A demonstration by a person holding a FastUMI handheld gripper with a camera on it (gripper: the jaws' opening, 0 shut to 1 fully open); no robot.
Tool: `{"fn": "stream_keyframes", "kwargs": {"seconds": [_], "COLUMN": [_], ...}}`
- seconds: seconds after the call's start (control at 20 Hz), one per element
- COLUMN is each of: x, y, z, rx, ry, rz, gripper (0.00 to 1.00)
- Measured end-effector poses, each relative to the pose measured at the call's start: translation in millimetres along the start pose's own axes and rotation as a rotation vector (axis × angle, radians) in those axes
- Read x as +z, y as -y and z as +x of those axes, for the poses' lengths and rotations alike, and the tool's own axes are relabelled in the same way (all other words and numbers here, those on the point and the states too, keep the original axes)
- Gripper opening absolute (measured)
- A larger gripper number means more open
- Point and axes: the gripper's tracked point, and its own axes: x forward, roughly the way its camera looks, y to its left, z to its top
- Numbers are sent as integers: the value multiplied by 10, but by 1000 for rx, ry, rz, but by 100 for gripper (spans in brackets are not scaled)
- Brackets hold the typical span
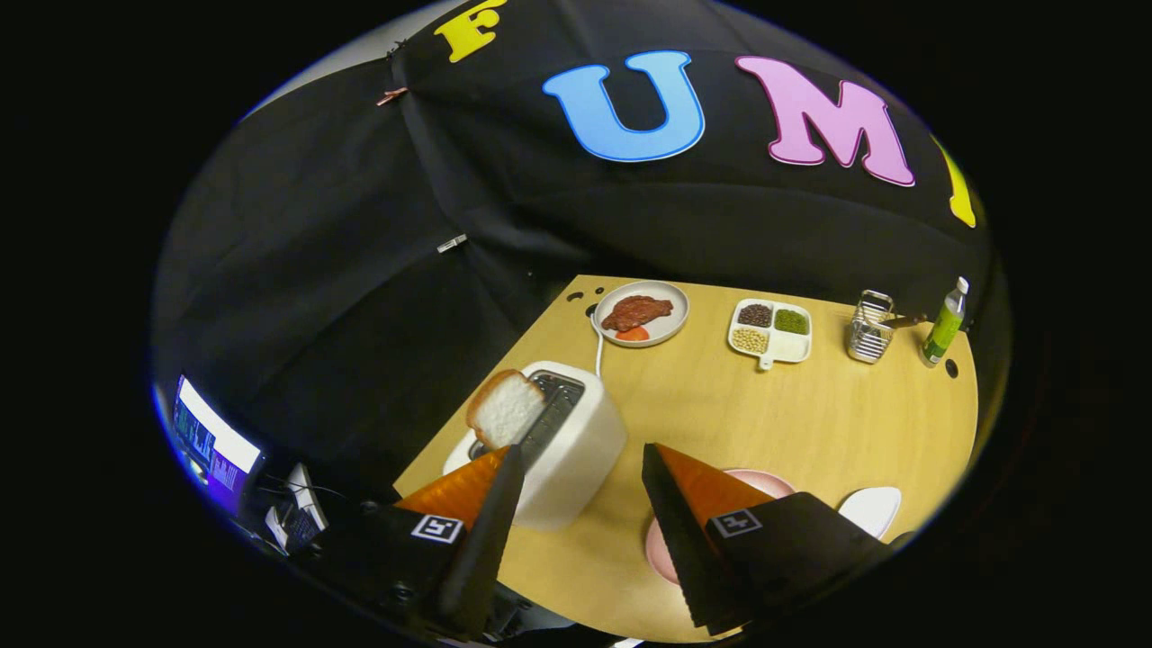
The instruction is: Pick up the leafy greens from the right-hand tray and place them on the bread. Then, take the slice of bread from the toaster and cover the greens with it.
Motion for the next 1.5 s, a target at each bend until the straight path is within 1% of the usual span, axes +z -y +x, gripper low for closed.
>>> {"fn": "stream_keyframes", "kwargs": {"seconds": [0.2, 0.3, 0.35, 0.4, 0.5, 0.7, 0.8, 0.9, 1.1, 1.25, 1.35, 1.4, 1.45, 1.5], "x": [56, 39, 20, 2, -69, -75, -111, -147, -172, -257, -263, -269, -285, -308], "y": [-492, -667, -715, -745, -766, -720, -751, -747, -654, -548, -430, -410, -401, -434], "z": [371, 580, 695, 799, 999, 1284, 1393, 1456, 1540, 1571, 1517, 1509, 1508, 1517], "rx": [10, -7, -25, -46, -87, -180, -202, -227, -292, -343, -411, -418, -414, -399], "ry": [-17, -29, -34, -42, -68, -80, -96, -111, -117, -151, -150, -144, -147, -155], "rz": [-12, -26, -36, -45, -43, -23, -1, 10, 36, 71, 112, 134, 149, 167], "gripper": [84, 84, 81, 81, 81, 80, 79, 79, 75, 59, 32, 19, 14, 14]}}
